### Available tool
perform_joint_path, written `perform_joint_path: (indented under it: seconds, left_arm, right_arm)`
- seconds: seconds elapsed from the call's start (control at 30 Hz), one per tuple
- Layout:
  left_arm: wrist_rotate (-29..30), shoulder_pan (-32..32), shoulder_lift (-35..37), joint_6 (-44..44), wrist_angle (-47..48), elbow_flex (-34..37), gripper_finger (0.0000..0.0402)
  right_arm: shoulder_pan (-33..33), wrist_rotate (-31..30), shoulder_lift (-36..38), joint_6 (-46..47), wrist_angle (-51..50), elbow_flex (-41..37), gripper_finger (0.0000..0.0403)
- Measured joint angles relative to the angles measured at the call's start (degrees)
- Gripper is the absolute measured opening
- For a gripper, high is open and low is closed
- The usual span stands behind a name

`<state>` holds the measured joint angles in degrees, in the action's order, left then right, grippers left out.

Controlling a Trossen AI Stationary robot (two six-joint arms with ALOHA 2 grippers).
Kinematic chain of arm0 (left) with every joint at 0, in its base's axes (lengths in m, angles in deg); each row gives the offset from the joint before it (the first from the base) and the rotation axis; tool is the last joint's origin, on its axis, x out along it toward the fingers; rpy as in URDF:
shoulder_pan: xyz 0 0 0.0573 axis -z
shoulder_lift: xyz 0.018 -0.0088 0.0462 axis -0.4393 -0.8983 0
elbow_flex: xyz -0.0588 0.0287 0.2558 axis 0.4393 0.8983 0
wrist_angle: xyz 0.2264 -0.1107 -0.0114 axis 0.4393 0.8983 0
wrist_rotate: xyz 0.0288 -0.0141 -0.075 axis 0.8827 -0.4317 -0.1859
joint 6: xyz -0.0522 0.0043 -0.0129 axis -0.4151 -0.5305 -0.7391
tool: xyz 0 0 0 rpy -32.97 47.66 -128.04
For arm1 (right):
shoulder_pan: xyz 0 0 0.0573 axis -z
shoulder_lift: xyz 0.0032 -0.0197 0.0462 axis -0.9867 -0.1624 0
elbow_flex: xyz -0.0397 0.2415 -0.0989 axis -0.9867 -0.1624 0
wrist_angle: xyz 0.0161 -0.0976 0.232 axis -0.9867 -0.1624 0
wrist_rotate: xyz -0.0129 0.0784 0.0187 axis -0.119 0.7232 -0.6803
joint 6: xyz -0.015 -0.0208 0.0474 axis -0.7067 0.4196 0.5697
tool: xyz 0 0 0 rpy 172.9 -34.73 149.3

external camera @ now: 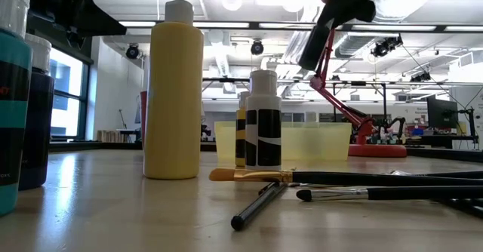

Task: Pick & Place Paint Supplies
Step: Put the green paint bottle into the yellow bin

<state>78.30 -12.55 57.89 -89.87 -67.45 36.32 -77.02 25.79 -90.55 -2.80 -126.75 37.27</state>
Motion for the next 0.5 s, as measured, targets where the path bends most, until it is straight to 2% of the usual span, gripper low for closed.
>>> perform_joint_path:
  seconds: [0.3,0.5]
  left_arm:
    - [0.0,0.0,0.0,0.0,0.0,0.0,0.0]
    - [0.0,0.0,0.0,0.0,0.0,0.0,0.0]
  right_arm:
    - [4.9,2.8,-0.6,-4.8,0.8,-0.5,0.011]
    - [7.3,7.0,-0.9,-4.9,7.6,-9.2,0.011]
